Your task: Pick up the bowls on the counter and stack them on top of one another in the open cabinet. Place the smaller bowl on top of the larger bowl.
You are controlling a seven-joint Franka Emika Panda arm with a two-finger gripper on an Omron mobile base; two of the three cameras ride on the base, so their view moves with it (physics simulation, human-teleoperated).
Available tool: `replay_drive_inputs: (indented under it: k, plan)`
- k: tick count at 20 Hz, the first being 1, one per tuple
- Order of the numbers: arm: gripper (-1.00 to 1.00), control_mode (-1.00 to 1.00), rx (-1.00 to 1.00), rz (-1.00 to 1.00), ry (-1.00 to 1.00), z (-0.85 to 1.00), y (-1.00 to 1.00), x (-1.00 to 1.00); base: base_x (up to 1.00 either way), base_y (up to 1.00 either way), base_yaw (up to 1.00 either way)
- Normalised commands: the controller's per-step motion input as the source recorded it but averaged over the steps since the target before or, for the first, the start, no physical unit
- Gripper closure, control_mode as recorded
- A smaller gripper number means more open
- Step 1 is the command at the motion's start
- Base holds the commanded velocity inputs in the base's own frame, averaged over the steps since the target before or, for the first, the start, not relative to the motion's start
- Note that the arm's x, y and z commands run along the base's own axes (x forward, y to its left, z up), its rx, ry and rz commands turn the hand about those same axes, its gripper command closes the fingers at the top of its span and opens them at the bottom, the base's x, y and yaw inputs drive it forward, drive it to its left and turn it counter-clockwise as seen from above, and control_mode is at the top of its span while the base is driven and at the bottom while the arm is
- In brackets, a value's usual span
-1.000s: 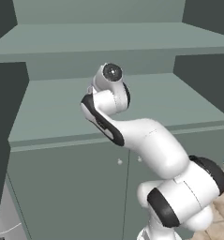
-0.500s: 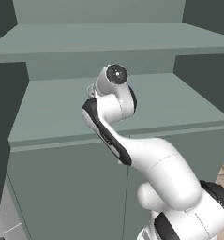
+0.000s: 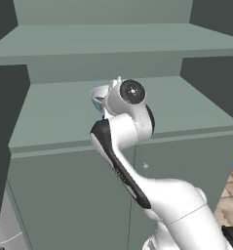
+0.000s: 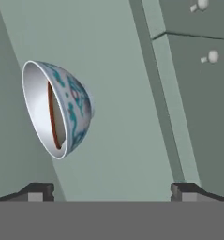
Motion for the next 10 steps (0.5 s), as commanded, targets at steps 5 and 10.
replay_drive_inputs:
  k: [5, 10]
  plan:
    - [-1.00, -1.00, 0.00, 0.00, 0.00, 0.01, 0.00, -0.83, 0.00, 0.00, 0.00]
    - [-1.00, -1.00, 0.00, 0.00, 0.00, 0.01, 0.00, -0.82, 0.00, 0.00, 0.00]
